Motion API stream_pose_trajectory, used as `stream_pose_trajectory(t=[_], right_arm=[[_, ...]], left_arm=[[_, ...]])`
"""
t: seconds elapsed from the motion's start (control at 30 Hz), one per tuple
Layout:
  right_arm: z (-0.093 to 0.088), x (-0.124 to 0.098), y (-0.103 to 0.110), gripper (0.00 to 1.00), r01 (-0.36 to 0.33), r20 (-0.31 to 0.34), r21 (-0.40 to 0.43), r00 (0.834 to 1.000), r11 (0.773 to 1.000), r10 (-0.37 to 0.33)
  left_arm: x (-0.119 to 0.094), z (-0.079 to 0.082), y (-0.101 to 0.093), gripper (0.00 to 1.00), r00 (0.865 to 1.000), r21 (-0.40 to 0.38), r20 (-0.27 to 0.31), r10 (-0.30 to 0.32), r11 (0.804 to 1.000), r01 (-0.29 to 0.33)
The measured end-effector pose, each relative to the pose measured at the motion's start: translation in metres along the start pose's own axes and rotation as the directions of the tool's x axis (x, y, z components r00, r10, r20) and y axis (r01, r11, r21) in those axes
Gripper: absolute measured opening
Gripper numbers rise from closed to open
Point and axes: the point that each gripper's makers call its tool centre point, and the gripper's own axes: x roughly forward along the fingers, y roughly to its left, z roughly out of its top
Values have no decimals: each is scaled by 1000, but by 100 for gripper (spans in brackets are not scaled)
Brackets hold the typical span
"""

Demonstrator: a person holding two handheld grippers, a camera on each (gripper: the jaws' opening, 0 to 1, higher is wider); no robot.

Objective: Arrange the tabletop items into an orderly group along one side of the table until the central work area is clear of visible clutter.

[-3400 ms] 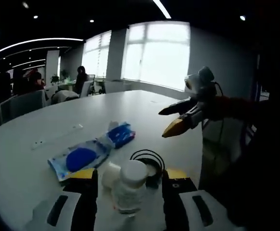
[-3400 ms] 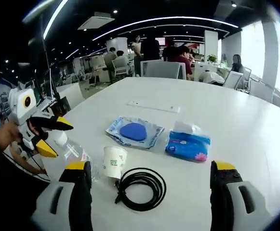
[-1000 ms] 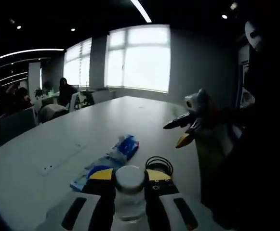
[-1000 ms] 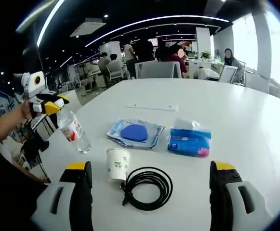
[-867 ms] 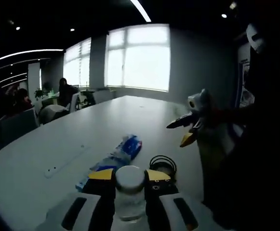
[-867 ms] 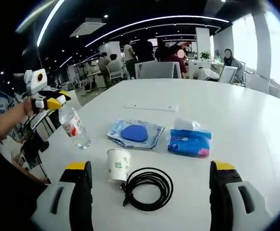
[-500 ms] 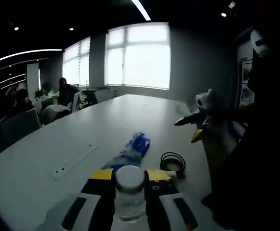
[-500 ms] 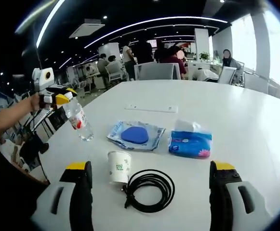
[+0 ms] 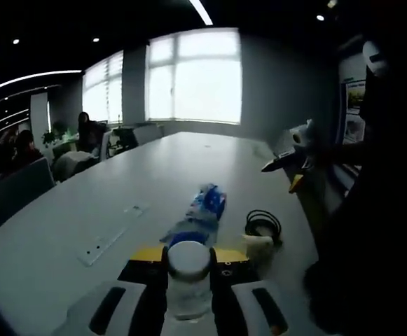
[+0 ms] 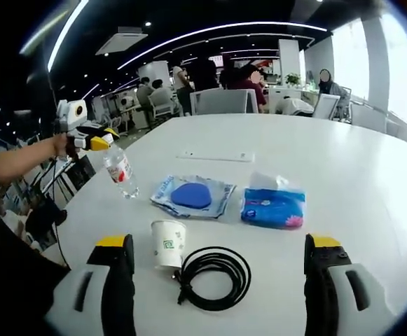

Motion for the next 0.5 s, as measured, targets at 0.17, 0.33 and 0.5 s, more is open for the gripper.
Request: stream_pose_trajectory(t=[0.17,0.33,0.5], right_arm=[[-2,6,-8,97,13,-12,3,1000,1000,-12],[-5,9,-9,97,29,-29,8,999,1000,-28],[-11,14,-7,97,32,-50,8,998,999,-31]], left_arm=[[8,-8,7,19,998,42,-39,-43,998,45],[10,-17,19,19,995,57,-56,-79,995,82],[10,-22,26,19,987,89,-78,-141,985,147]])
